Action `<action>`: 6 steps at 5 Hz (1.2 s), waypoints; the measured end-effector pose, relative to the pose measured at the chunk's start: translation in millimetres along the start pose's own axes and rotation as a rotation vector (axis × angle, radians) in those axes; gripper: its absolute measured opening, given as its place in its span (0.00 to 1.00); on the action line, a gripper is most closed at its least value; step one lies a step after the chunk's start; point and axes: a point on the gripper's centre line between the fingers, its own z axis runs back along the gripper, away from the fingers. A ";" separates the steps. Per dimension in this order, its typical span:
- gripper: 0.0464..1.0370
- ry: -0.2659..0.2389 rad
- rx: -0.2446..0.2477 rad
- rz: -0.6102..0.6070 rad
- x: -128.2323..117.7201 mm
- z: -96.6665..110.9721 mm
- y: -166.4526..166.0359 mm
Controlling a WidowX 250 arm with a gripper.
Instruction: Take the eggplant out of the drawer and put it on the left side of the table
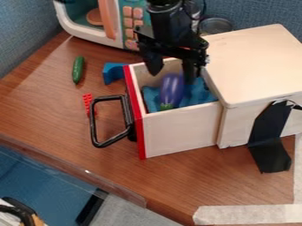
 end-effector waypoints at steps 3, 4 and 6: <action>0.96 0.017 0.049 -0.006 3.0 -23.7 5.6; 0.96 0.020 0.059 0.001 3.5 -30.3 8.2; 0.96 0.038 0.070 0.050 1.2 -43.6 17.5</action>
